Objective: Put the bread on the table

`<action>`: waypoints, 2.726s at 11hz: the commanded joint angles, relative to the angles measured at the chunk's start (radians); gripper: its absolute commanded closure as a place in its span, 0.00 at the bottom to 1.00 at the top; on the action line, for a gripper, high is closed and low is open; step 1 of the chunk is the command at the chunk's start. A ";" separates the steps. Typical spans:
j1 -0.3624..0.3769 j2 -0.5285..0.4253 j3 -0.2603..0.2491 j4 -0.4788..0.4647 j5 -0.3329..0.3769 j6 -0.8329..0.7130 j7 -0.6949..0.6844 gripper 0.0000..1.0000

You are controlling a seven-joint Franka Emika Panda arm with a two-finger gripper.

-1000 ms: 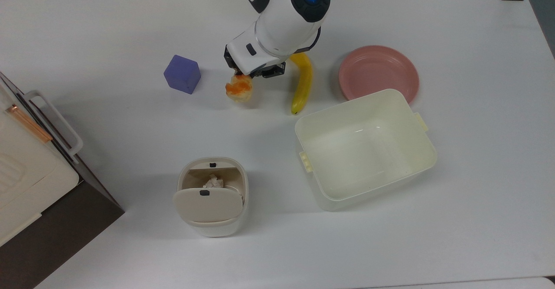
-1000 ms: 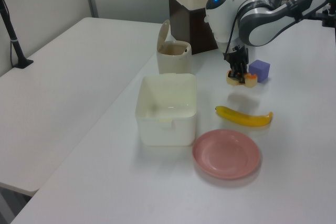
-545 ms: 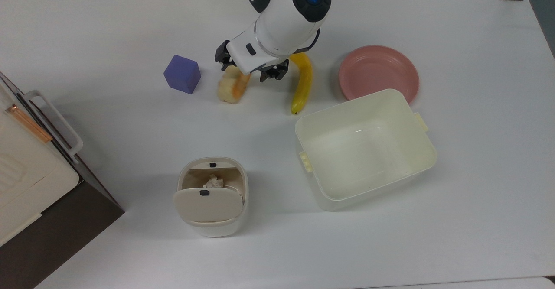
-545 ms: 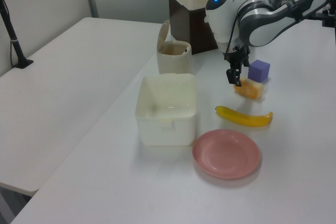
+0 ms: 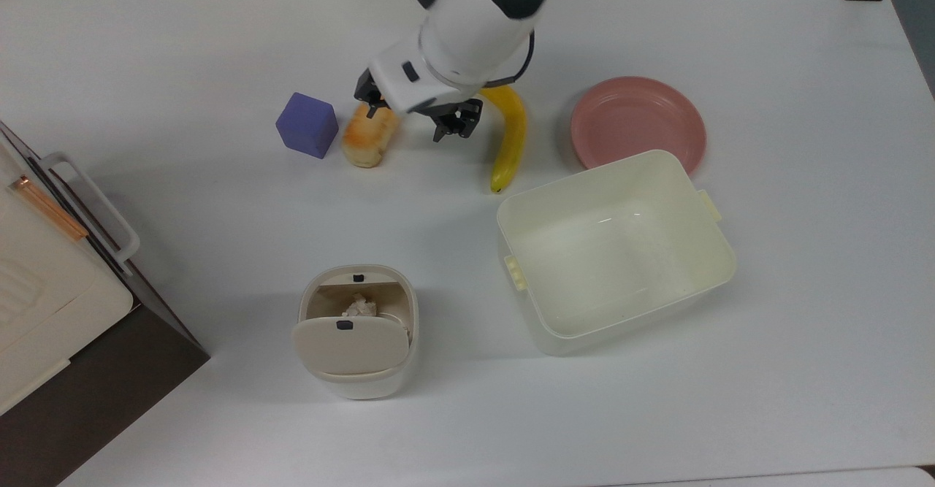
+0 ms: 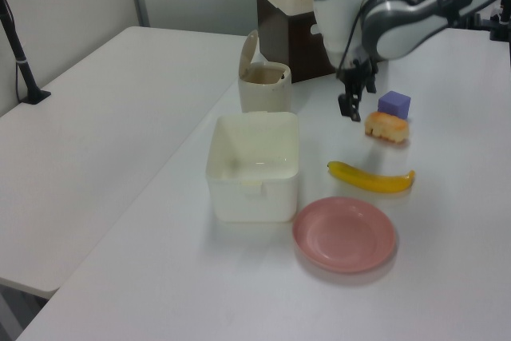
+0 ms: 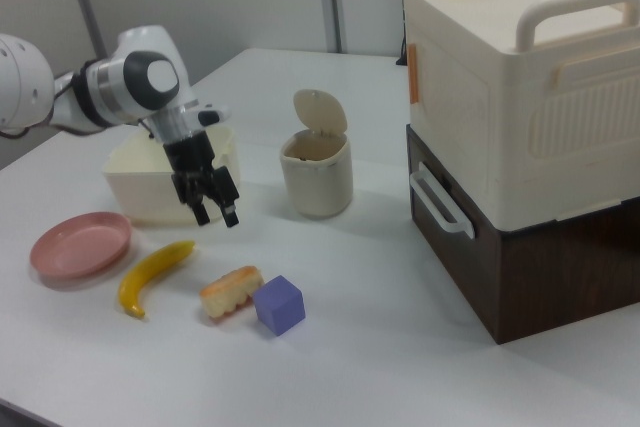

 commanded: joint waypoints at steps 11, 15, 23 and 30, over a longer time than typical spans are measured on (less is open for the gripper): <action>-0.221 -0.330 -0.045 0.207 0.480 -0.100 -0.013 0.00; -0.227 -0.328 -0.056 0.207 0.506 -0.112 -0.238 0.00; -0.227 -0.328 -0.054 0.204 0.505 -0.118 -0.244 0.00; -0.218 -0.328 -0.050 0.186 0.506 -0.121 -0.258 0.00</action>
